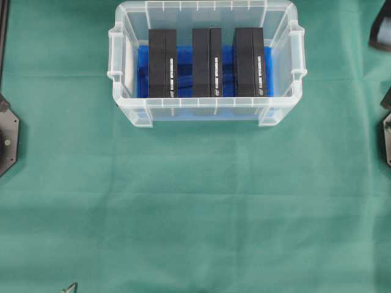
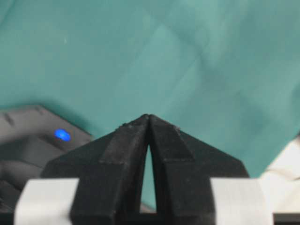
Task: Take the box out of the case with both arms.
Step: 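Raise both grippers from the table sides and open them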
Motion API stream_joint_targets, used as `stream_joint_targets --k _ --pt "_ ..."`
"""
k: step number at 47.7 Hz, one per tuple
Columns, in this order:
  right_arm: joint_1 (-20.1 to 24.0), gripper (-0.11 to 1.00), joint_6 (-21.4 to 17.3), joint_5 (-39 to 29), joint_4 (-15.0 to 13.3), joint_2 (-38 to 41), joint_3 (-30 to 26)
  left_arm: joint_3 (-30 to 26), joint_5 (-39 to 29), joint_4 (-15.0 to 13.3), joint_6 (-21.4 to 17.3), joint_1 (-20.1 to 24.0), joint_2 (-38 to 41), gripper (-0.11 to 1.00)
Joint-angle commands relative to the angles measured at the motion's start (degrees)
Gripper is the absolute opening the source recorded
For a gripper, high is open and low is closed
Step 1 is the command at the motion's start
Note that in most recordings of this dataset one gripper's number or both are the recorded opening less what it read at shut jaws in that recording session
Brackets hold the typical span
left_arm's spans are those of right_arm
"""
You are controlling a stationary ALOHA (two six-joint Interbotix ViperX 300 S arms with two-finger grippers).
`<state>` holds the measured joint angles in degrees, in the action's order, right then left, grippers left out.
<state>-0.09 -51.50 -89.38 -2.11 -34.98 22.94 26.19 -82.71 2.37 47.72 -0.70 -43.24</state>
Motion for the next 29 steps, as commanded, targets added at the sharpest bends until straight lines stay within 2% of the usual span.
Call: stream_joint_targets --k 1,4,7,10,13,15,17,29 --pt "-0.09 0.00 -10.02 0.44 -1.49 0.26 -1.49 -1.58 -0.62 0.53 8.88 0.70 0.79 0.00" --pt "-0.09 0.00 -18.02 0.44 -2.90 0.35 -1.58 -1.76 -1.93 0.53 16.79 0.79 1.41 0.00" --pt "-0.09 0.00 -26.72 0.44 -4.57 0.35 -1.58 -1.93 -3.52 0.53 22.85 0.79 1.85 0.00" --pt "-0.09 0.00 -32.87 0.44 -5.19 0.35 -1.58 -2.11 -4.92 0.53 28.30 0.79 2.37 0.00" --pt "-0.09 0.00 -37.35 0.44 -5.54 0.35 -1.58 -2.20 -5.98 0.53 32.78 0.79 2.72 0.00" --pt "-0.09 0.00 -38.85 0.44 -5.54 0.35 -1.49 -2.37 -6.68 0.53 35.68 0.79 2.90 0.00" --pt "-0.09 0.00 -39.55 0.44 -5.63 0.35 -1.58 -2.37 -6.86 0.53 36.91 0.88 2.99 0.00" --pt "-2.02 0.00 -38.76 0.09 -5.71 1.58 -1.76 -2.64 -6.94 1.14 36.12 4.83 3.52 0.00"
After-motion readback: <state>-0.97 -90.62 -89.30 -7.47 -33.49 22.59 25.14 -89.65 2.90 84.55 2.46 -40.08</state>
